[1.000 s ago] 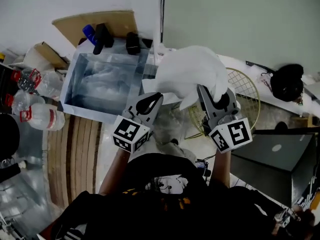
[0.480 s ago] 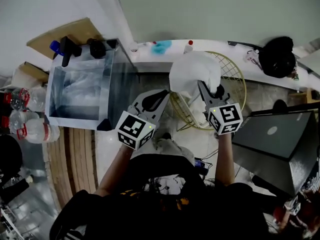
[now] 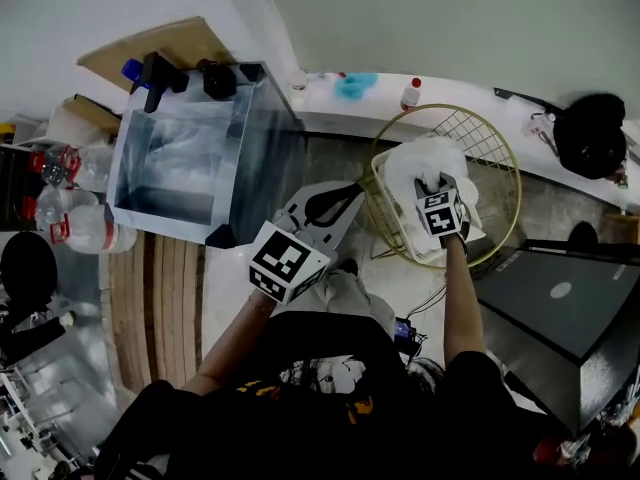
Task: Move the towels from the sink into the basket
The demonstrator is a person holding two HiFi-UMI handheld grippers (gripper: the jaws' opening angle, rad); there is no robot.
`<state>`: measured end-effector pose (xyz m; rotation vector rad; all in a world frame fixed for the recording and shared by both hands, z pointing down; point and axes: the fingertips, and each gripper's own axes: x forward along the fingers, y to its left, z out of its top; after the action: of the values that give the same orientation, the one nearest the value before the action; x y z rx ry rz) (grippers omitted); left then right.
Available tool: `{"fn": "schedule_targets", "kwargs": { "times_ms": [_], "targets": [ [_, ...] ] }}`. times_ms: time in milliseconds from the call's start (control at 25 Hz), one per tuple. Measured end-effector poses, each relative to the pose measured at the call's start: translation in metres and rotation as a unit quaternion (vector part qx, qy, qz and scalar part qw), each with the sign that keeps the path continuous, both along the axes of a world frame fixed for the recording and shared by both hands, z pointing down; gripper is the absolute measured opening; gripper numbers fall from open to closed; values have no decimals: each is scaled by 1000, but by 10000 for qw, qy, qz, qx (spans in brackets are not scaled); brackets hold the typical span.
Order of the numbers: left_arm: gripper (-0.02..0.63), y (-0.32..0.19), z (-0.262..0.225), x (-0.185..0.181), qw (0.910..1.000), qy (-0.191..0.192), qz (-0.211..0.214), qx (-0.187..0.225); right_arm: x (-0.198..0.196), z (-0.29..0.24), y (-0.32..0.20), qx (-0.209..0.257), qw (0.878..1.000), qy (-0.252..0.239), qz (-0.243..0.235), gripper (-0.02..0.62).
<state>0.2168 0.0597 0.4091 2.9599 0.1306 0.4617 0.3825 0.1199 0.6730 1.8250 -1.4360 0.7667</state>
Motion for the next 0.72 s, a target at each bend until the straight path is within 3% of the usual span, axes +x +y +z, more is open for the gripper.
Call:
{"fn": "schedule_targets", "kwargs": {
  "times_ms": [120,240,360,400,600,720],
  "targets": [
    [22,-6,10,-7,9997,-170,-181,-31,-5,48,-1,-517,9984,-204,-135,139],
    [23,-12,22,-15,9988,-325,-352,-77,-10,77,-5,-694,9964,-491,-44,162],
    [23,-15,29,-22,9980,-416,-460,-121,-12,87,-12,-623,9953,-710,199,261],
    [23,-15,29,-25,9979,-422,-475,-129,-12,85,-13,-564,9947,-782,356,302],
    [23,-22,24,-33,9980,-328,-520,-170,-17,31,-12,307,9912,-889,929,301],
    [23,-28,17,-37,9983,-191,-523,-162,-28,-18,-13,921,9882,-772,947,240]
  ]
}}
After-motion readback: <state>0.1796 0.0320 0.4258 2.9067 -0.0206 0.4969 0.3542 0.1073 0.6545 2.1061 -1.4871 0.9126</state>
